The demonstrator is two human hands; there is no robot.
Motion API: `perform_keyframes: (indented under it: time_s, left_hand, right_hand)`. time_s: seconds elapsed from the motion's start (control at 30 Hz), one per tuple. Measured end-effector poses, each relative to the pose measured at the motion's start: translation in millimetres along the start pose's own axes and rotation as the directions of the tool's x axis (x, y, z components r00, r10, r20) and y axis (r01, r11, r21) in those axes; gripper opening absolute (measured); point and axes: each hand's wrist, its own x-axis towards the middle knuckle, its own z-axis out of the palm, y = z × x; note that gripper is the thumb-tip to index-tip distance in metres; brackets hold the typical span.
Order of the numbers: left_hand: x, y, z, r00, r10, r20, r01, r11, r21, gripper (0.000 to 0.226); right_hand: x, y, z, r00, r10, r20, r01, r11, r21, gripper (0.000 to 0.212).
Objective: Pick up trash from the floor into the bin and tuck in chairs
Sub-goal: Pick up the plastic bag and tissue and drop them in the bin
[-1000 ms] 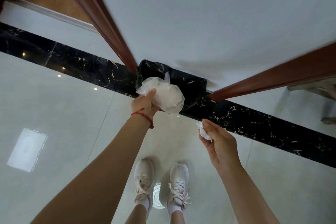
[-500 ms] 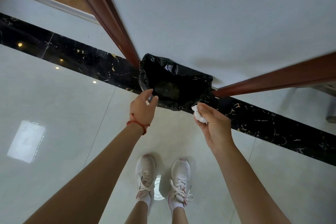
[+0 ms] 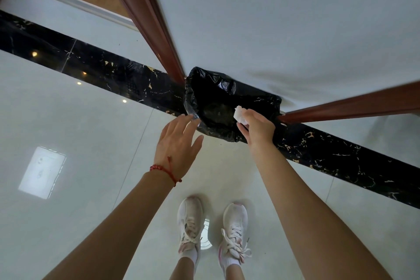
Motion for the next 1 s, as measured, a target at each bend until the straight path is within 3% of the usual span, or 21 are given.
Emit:
perform_keyframes:
  time_s: [0.13, 0.27, 0.37, 0.47, 0.53, 0.6, 0.67, 1.0]
  left_hand:
    - [-3, -1, 1, 1.0, -0.022, 0.018, 0.023, 1.0, -0.02, 0.039]
    - [-11, 5, -2, 0.999, -0.038, 0.017, 0.039, 0.998, -0.054, 0.038]
    - [-20, 16, -11, 0.999, -0.042, 0.032, 0.044, 0.998, -0.051, 0.038]
    - [-33, 30, -28, 0.999, -0.035, 0.042, 0.037, 0.998, -0.055, 0.039]
    - [-42, 39, -43, 0.998, -0.022, 0.052, 0.024, 0.999, -0.049, 0.039]
    - [-52, 47, -59, 0.998, -0.001, 0.057, 0.002, 1.0, -0.026, 0.039]
    - [-61, 53, -77, 0.998, 0.027, 0.059, -0.028, 1.0, 0.008, 0.039]
    - [-113, 116, -159, 0.988, 0.15, 0.042, -0.153, 0.985, 0.074, 0.037]
  right_hand:
    - [3, 4, -7, 0.999, 0.024, 0.021, -0.021, 0.988, -0.15, 0.038]
    - [-20, 12, -25, 0.981, -0.177, 0.079, 0.192, 0.839, -0.51, 0.035]
    - [-56, 14, -39, 0.92, -0.327, 0.216, 0.385, 0.652, -0.653, 0.032]
    - [-92, 13, -52, 0.801, -0.439, 0.408, 0.57, 0.351, -0.743, 0.033]
    - [-115, 7, -61, 0.729, -0.461, 0.505, 0.619, 0.129, -0.775, 0.034]
    - [-136, -2, -67, 0.679, -0.49, 0.546, 0.627, 0.001, -0.779, 0.034]
    - [-158, -13, -71, 0.662, -0.517, 0.542, 0.617, -0.034, -0.786, 0.034]
    - [-258, -83, -98, 0.611, -0.622, 0.489, 0.616, -0.014, -0.788, 0.033]
